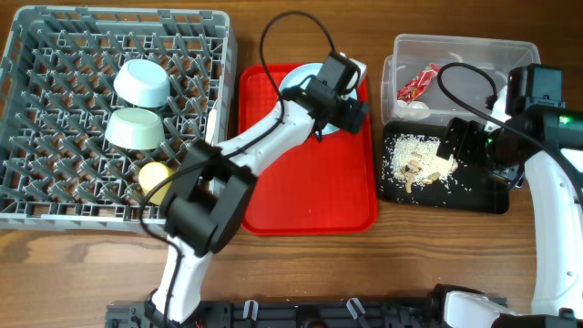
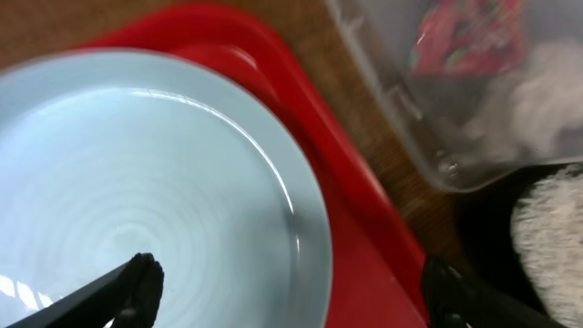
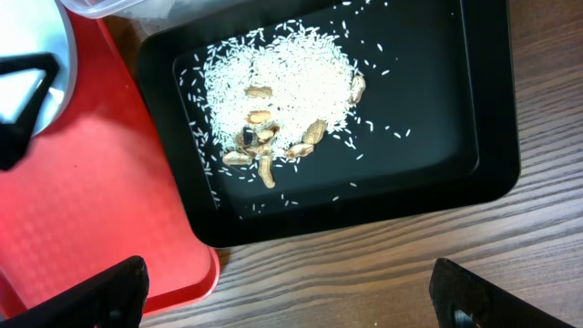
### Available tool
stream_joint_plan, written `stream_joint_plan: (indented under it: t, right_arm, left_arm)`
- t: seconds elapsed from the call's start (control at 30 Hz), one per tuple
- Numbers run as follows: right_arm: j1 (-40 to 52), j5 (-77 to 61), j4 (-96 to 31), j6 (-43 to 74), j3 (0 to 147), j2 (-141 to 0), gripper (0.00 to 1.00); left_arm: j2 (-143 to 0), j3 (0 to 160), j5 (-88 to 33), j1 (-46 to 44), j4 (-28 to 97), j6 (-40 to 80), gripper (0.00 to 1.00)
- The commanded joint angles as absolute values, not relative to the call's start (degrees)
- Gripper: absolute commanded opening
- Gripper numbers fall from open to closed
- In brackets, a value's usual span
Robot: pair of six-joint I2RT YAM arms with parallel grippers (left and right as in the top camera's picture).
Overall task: Sort waste into correct bins and load items into the dishwasher rack
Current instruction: 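Reach the left gripper to the light-blue plate on the red tray and grasp its rim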
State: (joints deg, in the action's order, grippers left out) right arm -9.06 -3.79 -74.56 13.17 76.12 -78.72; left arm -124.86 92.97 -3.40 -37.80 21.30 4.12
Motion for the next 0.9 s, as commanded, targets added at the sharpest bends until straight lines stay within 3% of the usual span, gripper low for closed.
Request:
stream_joint_plan:
  t: [0.0, 0.13, 0.27, 0.3, 0.43, 0.5, 0.87]
  right_arm:
    - [-9.19, -2.59, -74.63, 13.47, 76.49, -77.58, 1.0]
    - [-9.19, -2.61, -74.63, 13.52, 76.49, -77.58, 1.0]
    - [-9.19, -2.61, -74.61, 13.52, 76.49, -77.58, 1.0]
    - [-9.19, -2.61, -74.61, 13.52, 76.49, -77.58, 1.0]
    - [-9.19, -2.59, -74.61, 13.5, 76.49, -77.58, 1.0]
    - [-9.19, -2.61, -74.63, 13.5, 76.49, -77.58, 1.0]
    - [-9.19, -2.61, -74.65, 13.47, 76.49, -77.58, 1.0]
  left_arm:
    - [-127.92, 92.95, -4.03, -38.68, 21.8, 3.38, 0.86]
    - [-129.64, 92.95, -4.03, -39.51, 25.61, 3.38, 0.75]
    - [-130.1, 92.92, -3.22, -39.64, 30.89, 3.38, 0.52]
    - [-130.1, 92.92, -2.72, -39.64, 31.66, 3.4, 0.41]
    - [-130.1, 92.92, -0.58, -39.64, 35.09, 3.38, 0.21]
    - [-130.08, 92.92, 2.22, -39.66, 37.69, 3.4, 0.04]
    - [-130.08, 92.92, 6.17, -39.66, 42.22, 3.42, 0.04]
